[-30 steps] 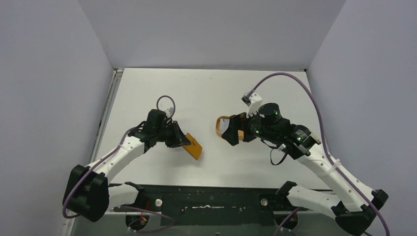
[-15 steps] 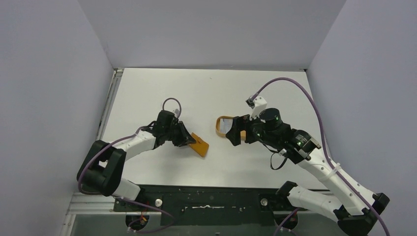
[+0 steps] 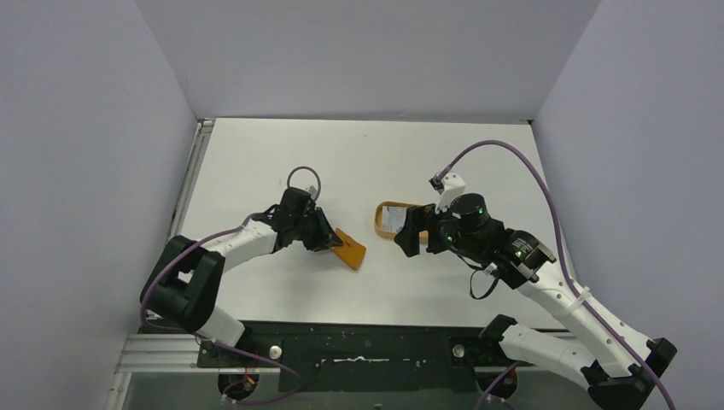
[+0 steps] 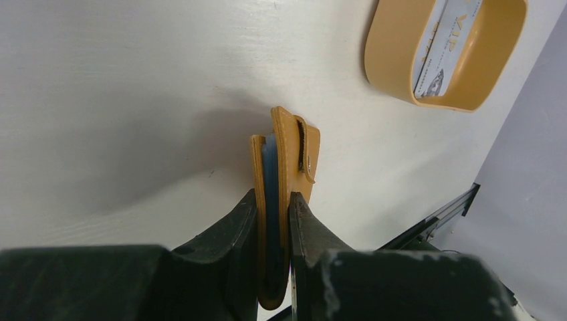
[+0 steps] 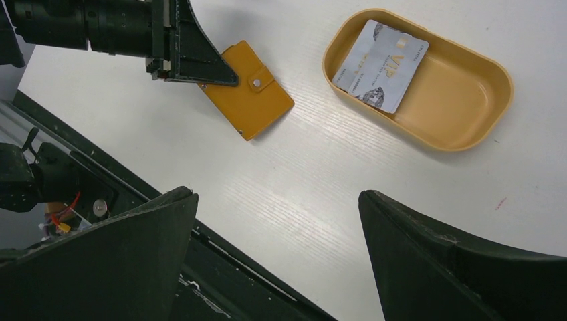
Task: Put the credit cards into the card holder
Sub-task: Place the card holder at the center of the board.
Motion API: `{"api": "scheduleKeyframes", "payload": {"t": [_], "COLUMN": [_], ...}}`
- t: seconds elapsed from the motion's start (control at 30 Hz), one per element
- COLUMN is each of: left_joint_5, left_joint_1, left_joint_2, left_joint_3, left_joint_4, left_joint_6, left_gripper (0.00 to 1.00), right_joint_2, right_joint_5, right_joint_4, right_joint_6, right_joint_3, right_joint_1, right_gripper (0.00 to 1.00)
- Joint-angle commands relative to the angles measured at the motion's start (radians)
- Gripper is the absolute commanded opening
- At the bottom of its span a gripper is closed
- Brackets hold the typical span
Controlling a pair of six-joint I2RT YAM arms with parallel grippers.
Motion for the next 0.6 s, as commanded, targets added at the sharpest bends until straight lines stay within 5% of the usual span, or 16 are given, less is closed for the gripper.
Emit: {"api": "scheduleKeyframes", "payload": {"t": [0.0, 0.33, 0.47, 0.57], "left_joint_5": [-0.181, -0.366, -0.426, -0.35], "left_joint_1": [-0.007, -0.023, -0.078, -0.119], "left_joint_2": [0.026, -0.12, -0.225, -0.253], "left_joint_3": [0.017, 0.072, 0.091, 0.091], "left_joint_4": [-0.132, -0.369, -0.391, -0.281], "left_joint_6": [0.059, 0.093, 0.121, 0.127], "left_gripper": [0.13, 0.65, 0.67, 0.56], "right_joint_2": [-0.03, -0.039, -0.04, -0.039], "right_joint_5": [0.025, 0.014, 0.011, 0.011], "right_joint_4": [0.054, 0.049, 0.053, 0.063], "right_joint_6": [0.008, 0.01, 0.01, 0.013], "right_joint_3": [-0.01, -0.001, 0.0, -0.006], "right_joint_1": [0.005, 0.006, 0.009, 0.01], "right_gripper": [0.97, 0.96, 0.96, 0.96]}}
